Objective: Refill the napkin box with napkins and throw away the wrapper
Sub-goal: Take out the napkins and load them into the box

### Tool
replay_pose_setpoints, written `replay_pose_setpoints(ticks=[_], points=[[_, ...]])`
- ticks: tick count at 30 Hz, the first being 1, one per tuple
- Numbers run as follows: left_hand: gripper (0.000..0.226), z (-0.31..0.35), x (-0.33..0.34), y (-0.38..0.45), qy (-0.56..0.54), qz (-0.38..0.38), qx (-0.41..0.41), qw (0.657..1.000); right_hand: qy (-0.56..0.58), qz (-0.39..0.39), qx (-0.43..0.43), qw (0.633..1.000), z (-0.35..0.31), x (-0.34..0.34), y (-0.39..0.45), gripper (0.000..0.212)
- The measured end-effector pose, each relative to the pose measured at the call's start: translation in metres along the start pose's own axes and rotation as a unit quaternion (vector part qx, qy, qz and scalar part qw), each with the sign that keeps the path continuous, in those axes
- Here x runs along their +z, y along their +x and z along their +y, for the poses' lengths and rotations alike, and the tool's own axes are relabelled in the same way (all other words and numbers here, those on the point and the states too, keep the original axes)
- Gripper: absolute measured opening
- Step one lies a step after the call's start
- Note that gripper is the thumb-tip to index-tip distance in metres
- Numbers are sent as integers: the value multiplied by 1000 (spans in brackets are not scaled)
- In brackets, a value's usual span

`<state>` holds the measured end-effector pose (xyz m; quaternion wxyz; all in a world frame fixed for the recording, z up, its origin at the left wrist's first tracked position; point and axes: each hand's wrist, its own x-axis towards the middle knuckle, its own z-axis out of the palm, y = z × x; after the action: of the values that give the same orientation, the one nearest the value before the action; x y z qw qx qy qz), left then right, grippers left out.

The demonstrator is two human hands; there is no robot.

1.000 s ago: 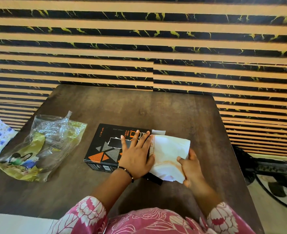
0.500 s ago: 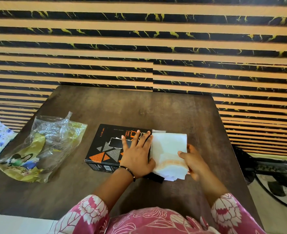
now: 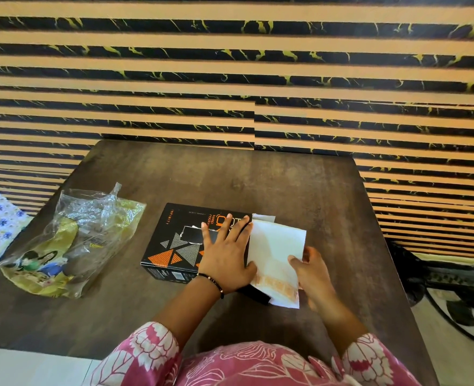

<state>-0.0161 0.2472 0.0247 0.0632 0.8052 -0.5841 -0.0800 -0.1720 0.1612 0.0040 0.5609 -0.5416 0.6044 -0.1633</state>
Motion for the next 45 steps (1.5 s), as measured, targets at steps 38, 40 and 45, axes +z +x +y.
replay_pose_setpoints(ticks=[38,40,45], points=[[78,8,3,-4,-3,9,-42,999,53,-228,21,972,-3,16,-12,29],[78,8,4,-6,2,10,-48,999,79,-205,31,975,3,12,-9,26],[77,11,5,-8,13,7,-56,998,171,-203,56,963,14,10,-12,25]])
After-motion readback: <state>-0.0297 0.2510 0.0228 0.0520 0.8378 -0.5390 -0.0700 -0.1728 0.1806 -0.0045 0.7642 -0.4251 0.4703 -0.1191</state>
